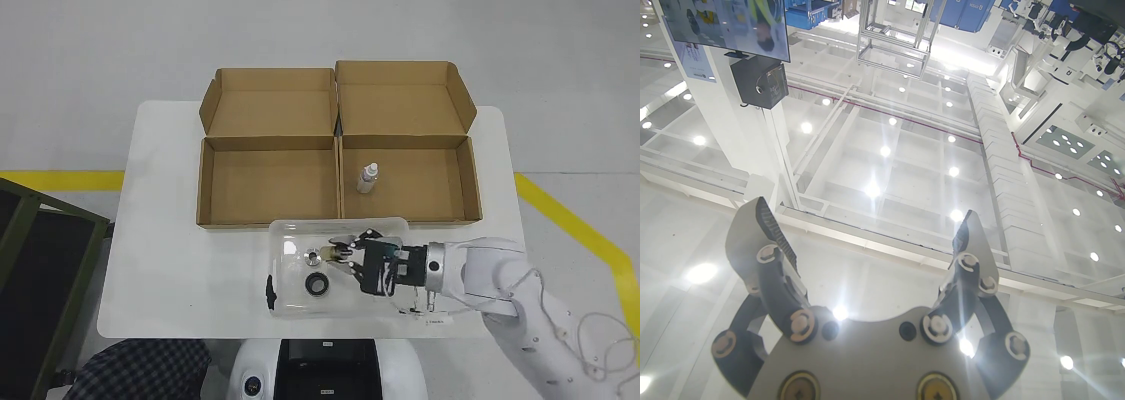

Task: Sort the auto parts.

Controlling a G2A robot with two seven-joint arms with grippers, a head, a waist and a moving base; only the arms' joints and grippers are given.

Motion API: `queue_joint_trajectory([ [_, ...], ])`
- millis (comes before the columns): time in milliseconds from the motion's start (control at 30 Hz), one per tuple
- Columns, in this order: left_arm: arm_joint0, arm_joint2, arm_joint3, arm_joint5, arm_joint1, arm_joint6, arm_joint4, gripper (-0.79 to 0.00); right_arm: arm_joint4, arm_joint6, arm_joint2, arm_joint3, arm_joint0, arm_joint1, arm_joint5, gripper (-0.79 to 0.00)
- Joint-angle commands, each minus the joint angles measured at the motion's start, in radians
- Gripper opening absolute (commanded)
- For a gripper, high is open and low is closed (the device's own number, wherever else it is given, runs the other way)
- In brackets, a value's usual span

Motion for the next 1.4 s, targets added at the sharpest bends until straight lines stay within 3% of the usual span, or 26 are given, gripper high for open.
queue_joint_trajectory([
  [0,0.0,0.0,0.0,0.0,0.0,0.0,0.0,0.0,0.022,-0.039,0.006,0.015,0.004,-0.001,0.001,-0.785],
  [233,0.0,0.0,0.0,0.0,0.0,0.0,0.0,0.0,0.128,-0.178,0.032,0.089,0.014,-0.005,-0.022,-0.785],
  [700,0.0,0.0,0.0,0.0,0.0,0.0,0.0,0.0,0.322,-0.338,0.104,0.218,0.019,-0.006,-0.09,-0.785],
  [1367,0.0,0.0,0.0,0.0,0.0,0.0,0.0,0.0,0.415,-0.365,0.167,0.181,-0.02,-0.007,-0.089,-0.785],
])
